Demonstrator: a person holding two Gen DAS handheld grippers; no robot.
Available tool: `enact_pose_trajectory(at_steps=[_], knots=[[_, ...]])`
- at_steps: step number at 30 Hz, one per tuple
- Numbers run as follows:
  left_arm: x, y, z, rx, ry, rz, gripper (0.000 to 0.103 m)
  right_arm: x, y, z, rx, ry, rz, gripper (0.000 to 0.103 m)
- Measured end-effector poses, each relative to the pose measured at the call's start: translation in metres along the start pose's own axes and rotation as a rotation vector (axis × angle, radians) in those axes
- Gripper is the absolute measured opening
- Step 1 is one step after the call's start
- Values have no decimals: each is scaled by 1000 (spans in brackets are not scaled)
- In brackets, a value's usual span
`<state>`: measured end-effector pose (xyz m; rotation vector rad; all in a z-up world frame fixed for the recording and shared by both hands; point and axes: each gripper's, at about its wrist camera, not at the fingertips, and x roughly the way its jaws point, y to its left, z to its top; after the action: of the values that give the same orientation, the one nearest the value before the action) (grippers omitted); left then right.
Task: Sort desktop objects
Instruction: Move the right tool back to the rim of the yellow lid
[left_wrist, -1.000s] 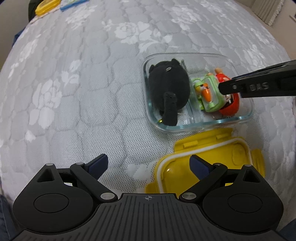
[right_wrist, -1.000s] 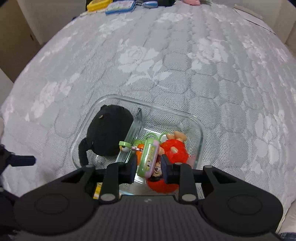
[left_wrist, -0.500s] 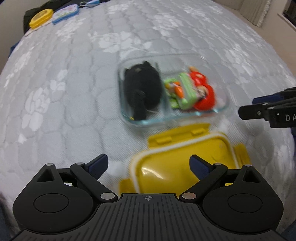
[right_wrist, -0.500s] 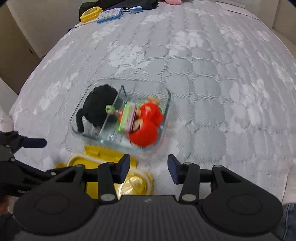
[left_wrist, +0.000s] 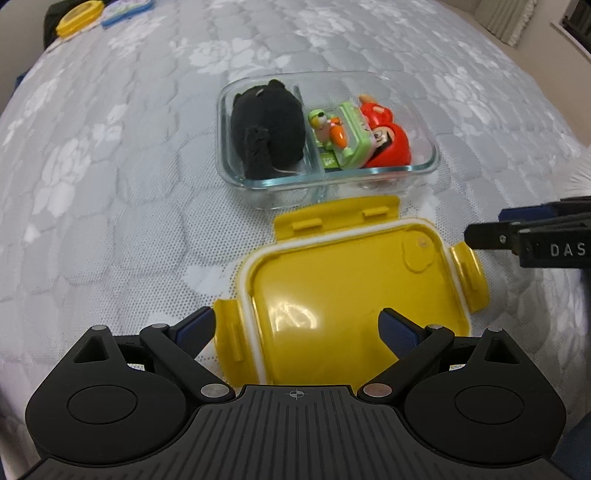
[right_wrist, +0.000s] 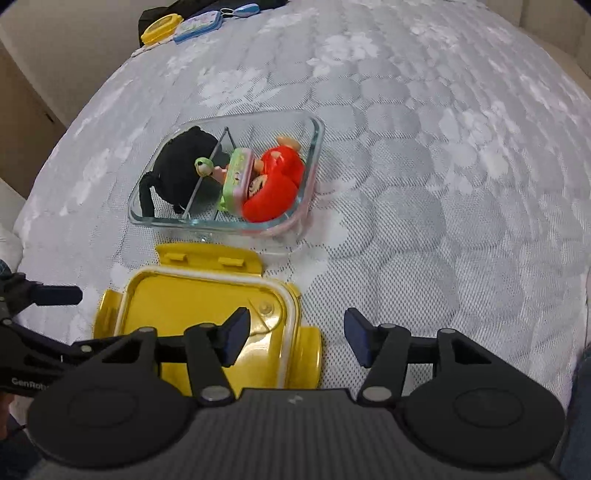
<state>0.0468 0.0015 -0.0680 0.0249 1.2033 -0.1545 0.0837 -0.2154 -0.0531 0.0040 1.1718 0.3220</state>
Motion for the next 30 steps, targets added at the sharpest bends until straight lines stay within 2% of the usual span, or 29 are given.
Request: enact_pose_trajectory(at_steps=[3, 11, 17, 22, 26, 30], knots=[[-3, -3, 0, 9, -16, 9, 98, 1, 4, 2, -7, 2, 4, 61], [-8, -4, -1, 22, -28, 5, 98, 22, -2, -2, -19, 70, -63, 62], [-9, -2, -4, 25, -21, 1, 98, 41, -6, -6, -41, 122, -102, 59], [-11, -3, -9, 37, -11, -5, 98, 46, -10, -6, -12, 143, -66, 48], [-10, -3, -16, 52, 0, -5, 98, 45, -15, -6, 20, 150, -45, 48], [-13, -3, -24, 61, 8, -20, 98, 36, -16, -5, 56, 135, 39, 49]])
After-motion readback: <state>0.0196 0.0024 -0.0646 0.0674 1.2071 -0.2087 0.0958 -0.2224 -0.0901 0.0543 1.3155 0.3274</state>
